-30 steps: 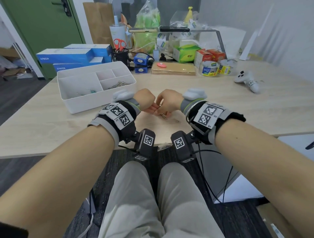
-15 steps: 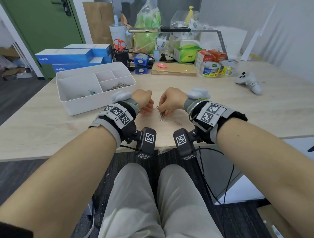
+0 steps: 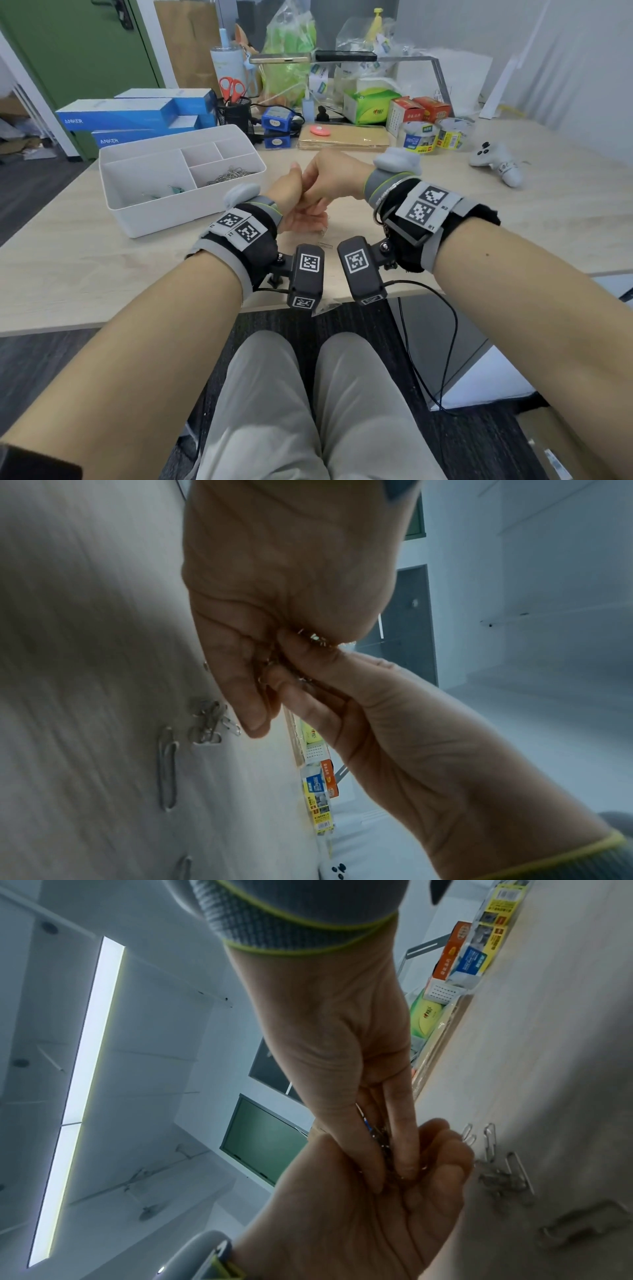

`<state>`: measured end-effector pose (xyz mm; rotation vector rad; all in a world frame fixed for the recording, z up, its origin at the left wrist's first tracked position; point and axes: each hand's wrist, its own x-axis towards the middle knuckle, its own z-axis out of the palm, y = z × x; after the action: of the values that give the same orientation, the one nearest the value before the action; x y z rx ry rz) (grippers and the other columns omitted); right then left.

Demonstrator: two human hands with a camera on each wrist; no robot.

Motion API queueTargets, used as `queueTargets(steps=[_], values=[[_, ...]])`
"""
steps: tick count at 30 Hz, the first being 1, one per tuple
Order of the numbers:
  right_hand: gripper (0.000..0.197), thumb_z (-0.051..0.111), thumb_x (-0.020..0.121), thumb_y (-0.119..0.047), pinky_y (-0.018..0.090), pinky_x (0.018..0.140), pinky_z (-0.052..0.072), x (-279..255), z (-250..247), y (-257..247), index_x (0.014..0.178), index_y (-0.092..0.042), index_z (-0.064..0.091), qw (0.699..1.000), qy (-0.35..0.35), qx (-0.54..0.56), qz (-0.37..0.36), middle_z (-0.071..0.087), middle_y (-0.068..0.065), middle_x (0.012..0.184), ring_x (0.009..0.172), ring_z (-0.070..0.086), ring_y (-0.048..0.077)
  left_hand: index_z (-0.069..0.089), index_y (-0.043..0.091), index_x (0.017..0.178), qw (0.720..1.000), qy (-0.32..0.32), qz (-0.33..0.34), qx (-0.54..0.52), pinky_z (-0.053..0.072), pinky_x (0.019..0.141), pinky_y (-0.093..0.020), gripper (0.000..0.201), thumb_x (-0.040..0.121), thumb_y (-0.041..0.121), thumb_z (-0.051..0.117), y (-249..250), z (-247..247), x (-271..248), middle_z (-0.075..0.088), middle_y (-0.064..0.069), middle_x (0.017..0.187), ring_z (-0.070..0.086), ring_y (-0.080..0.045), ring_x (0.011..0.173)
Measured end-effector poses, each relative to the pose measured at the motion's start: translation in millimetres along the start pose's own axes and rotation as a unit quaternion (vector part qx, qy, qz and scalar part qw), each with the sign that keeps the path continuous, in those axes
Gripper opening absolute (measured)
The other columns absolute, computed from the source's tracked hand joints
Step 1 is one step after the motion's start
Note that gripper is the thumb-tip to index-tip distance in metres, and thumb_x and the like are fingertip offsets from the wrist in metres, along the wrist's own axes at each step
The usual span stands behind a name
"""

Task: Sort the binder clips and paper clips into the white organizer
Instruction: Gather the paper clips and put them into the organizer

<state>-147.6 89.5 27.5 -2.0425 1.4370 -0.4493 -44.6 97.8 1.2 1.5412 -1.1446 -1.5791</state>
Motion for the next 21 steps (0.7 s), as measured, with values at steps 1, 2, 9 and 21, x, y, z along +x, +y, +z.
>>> queueTargets(steps=[1, 2, 9, 21], values=[[0.026, 0.073, 0.074, -0.003, 0.038, 0.082, 0.059, 0.7, 0.5, 1.2, 0.096, 0.011, 0.07, 1.0, 0.0, 0.011, 0.0, 0.07, 0.02, 0.083, 0.066, 0.069, 0.02, 0.058, 0.002, 0.094, 1.0, 0.003, 0.005, -0.004, 0.056, 0.043, -0.027, 0.069, 0.099, 0.053, 0.012, 0.0, -0.6, -0.3, 0.066, -0.011, 0.049, 0.065, -0.02, 0.043], [0.027, 0.075, 0.073, -0.004, 0.036, 0.081, 0.06, 0.5, 0.4, 1.5, 0.095, 0.01, 0.07, 1.0, 0.001, 0.014, 0.002, 0.07, 0.019, 0.079, 0.063, 0.069, 0.017, 0.057, 0.003, 0.094, 1.0, 0.004, 0.011, -0.007, 0.054, 0.04, -0.024, 0.06, 0.101, 0.046, 0.014, -0.1, -0.9, -1.2, 0.064, -0.009, 0.046, 0.064, -0.019, 0.042], [0.022, 0.073, 0.076, -0.001, 0.018, 0.055, 0.058, -5.5, -4.4, -1.7, 0.095, 0.007, 0.068, 0.998, 0.006, 0.063, 0.003, 0.07, 0.015, 0.075, 0.048, 0.067, 0.006, 0.056, 0.011, 0.099, 0.999, 0.015, 0.012, -0.027, 0.048, 0.039, -0.014, 0.032, 0.099, 0.025, 0.026, -1.9, -7.7, -2.8, 0.063, -0.001, 0.053, 0.058, -0.011, 0.039], [0.039, 0.041, 0.093, -0.006, 0.03, 0.106, 0.036, -0.7, 10.4, 28.7, 0.129, -0.004, 0.055, 0.976, -0.065, -0.202, 0.055, 0.053, 0.009, 0.139, 0.128, 0.047, 0.026, 0.045, 0.012, 0.067, 0.994, 0.024, -0.047, 0.1, 0.02, 0.029, -0.005, 0.036, 0.099, 0.027, 0.036, -2.8, -27.1, -1.1, 0.038, 0.005, 0.049, 0.031, -0.003, 0.02]])
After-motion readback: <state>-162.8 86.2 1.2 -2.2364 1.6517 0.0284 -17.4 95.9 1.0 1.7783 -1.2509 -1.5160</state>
